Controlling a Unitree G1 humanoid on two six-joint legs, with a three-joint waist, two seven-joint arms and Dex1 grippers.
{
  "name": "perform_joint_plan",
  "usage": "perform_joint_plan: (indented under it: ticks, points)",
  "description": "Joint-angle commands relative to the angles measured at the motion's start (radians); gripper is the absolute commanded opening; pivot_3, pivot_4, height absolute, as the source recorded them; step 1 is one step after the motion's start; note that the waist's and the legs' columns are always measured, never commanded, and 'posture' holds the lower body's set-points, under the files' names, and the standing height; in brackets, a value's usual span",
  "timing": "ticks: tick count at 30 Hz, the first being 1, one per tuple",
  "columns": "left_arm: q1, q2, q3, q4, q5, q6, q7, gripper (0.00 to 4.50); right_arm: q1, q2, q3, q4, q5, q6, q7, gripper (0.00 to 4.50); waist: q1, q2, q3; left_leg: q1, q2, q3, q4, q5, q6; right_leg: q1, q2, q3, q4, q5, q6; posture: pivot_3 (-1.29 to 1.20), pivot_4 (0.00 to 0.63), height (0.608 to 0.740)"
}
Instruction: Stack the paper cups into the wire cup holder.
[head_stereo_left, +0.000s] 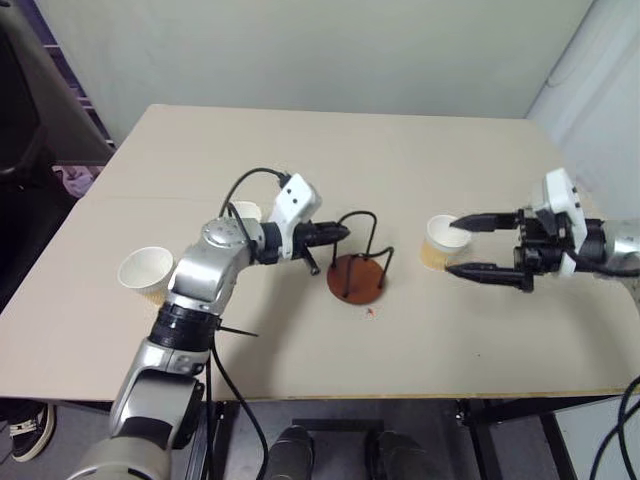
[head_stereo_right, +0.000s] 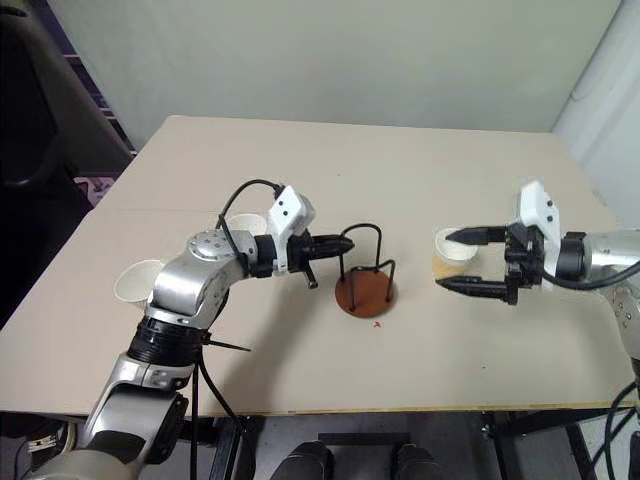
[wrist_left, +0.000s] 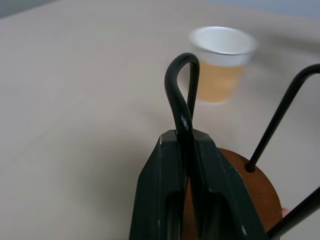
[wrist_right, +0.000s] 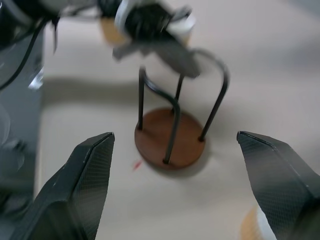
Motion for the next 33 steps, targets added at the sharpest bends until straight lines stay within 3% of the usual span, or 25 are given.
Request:
perform_joint_plan:
  ticks: [1,11,16,24,33]
  points:
    - [0.006,-0.011,-0.023,-0.08,-0.03,0.012,-0.024,0.02,0.004,-0.024,-0.002,-0.02,-0.027,-0.034,0.011,4.05,-0.002,0.0,0.0,0.0,0.0,0.0,0.002,-0.001,0.001,0.0,0.0,0.001,0.0,0.0,0.001,0.0,0.15,0.74]
    - [0.028,-0.004,-0.092,-0.064,0.052,-0.036,-0.004,0.02,0.017,-0.009,-0.007,-0.023,-0.033,-0.036,-0.008,4.05,-0.008,0.001,0.0,0.002,-0.002,0.002,0.006,-0.006,0.015,0.001,0.001,0.012,0.0,0.004,0.006,0.0,0.15,0.74]
    - [0.045,-0.01,-0.093,-0.089,0.045,-0.015,-0.001,1.46,0.006,-0.012,0.01,-0.001,-0.056,-0.051,-0.008,4.05,-0.008,0.001,0.0,0.002,-0.002,0.005,0.007,-0.006,0.015,0.001,0.001,0.016,0.0,0.004,0.008,0.0,0.15,0.74]
    - [0.083,0.014,-0.083,-0.129,0.061,-0.015,0.029,4.28,-0.061,0.01,0.067,0.094,-0.141,-0.112,-0.024,4.05,-0.011,0.001,0.0,0.002,-0.002,0.006,0.008,-0.009,0.019,0.001,0.001,0.017,-0.001,0.004,0.008,0.0,0.15,0.74]
    - [0.241,0.082,0.083,-0.254,-0.016,-0.037,0.067,4.28,-0.301,0.144,0.239,0.421,-0.361,-0.267,-0.059,4.05,-0.032,0.002,0.0,0.002,0.0,0.006,0.006,-0.01,0.02,-0.003,0.0,0.017,0.0,0.006,0.008,0.0,0.15,0.74]
